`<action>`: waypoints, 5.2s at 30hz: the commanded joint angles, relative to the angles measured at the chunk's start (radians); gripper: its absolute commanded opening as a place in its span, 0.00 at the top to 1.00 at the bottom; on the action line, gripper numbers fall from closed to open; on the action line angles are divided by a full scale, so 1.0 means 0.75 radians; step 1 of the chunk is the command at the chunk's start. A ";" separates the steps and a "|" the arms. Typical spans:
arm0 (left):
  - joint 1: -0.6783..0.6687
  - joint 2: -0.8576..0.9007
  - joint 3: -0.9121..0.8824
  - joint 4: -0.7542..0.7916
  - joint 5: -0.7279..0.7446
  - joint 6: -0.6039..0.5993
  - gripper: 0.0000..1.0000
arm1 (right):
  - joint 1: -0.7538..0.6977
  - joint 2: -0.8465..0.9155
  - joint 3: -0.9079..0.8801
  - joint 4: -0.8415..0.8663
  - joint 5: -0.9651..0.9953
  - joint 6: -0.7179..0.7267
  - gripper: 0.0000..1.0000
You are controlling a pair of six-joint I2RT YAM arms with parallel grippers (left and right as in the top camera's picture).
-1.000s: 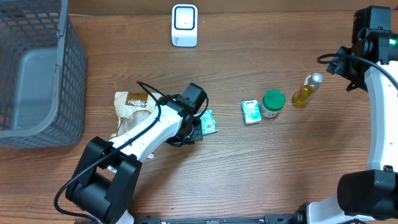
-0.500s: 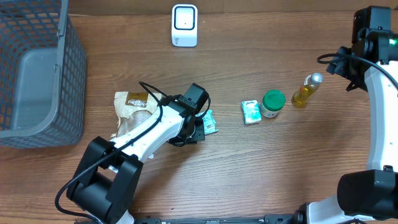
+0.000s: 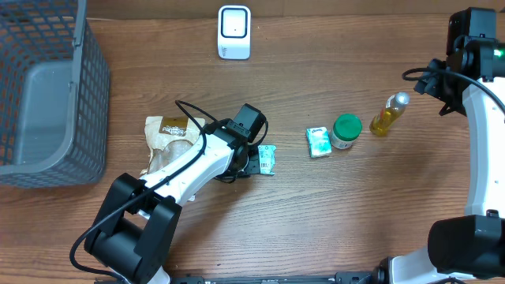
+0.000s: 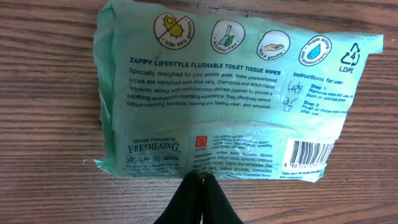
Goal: Scan the item barcode
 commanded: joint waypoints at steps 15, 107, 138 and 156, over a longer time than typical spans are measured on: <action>0.159 0.020 0.369 -0.249 0.062 0.562 0.49 | 0.000 -0.001 0.010 0.006 0.003 0.010 0.00; 0.203 -0.049 0.360 -0.374 0.592 0.740 0.96 | 0.000 -0.001 0.010 0.006 0.003 0.010 0.00; 0.201 -0.048 0.356 -0.396 0.623 0.765 0.96 | 0.000 -0.001 0.010 0.006 0.003 0.010 0.00; 0.201 -0.048 0.356 -0.394 0.619 0.765 0.95 | 0.000 -0.001 0.010 0.006 0.003 0.010 0.00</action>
